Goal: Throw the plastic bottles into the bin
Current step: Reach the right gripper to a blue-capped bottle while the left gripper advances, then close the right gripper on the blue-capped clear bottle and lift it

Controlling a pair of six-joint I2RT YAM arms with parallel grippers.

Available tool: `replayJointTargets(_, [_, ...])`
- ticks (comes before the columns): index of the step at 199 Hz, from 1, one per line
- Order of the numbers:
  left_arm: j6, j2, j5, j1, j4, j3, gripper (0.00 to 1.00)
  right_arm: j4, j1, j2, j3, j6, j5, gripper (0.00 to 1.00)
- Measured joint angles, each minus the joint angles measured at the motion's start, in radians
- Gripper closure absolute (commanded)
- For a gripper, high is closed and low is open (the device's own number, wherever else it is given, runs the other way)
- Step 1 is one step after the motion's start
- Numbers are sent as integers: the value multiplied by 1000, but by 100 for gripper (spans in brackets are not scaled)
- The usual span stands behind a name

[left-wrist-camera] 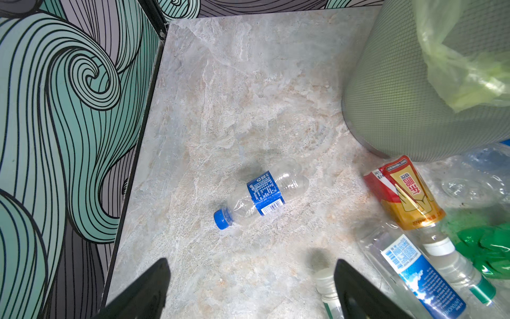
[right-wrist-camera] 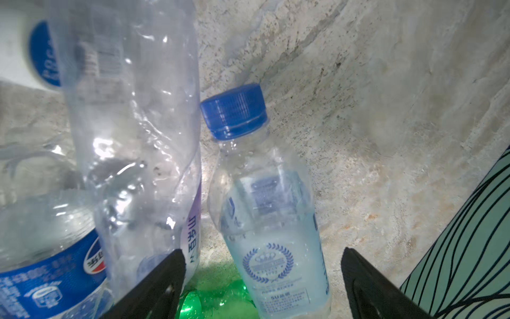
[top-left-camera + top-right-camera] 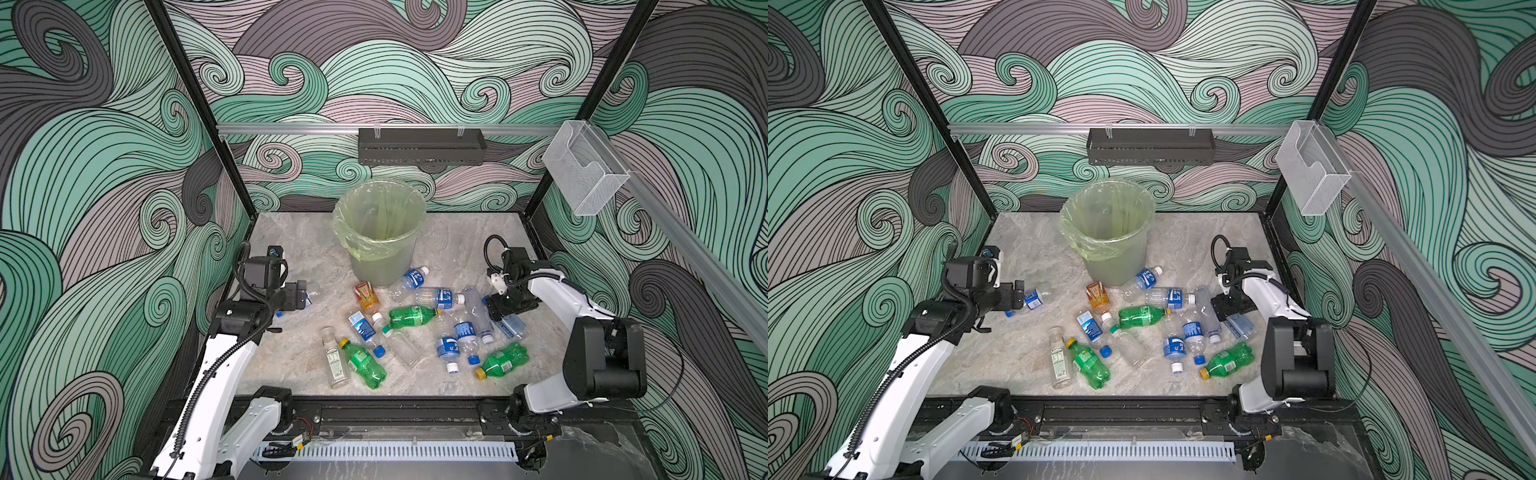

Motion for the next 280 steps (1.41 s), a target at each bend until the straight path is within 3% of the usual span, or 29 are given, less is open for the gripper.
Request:
replayJointTargets(91, [-13, -32, 3, 0, -11, 0, 5, 76, -28, 128, 0, 31, 25, 20])
replayJointTargets(175, [-32, -45, 1, 0, -24, 0, 5, 105, -37, 207, 24, 97, 15, 49])
replayJointTargets(255, [-51, -45, 14, 0, -22, 0, 5, 103, -38, 47, 130, 177, 6, 56])
replayJointTargets(280, [-51, -44, 14, 0, -16, 0, 6, 107, -36, -43, 148, 204, -72, 57])
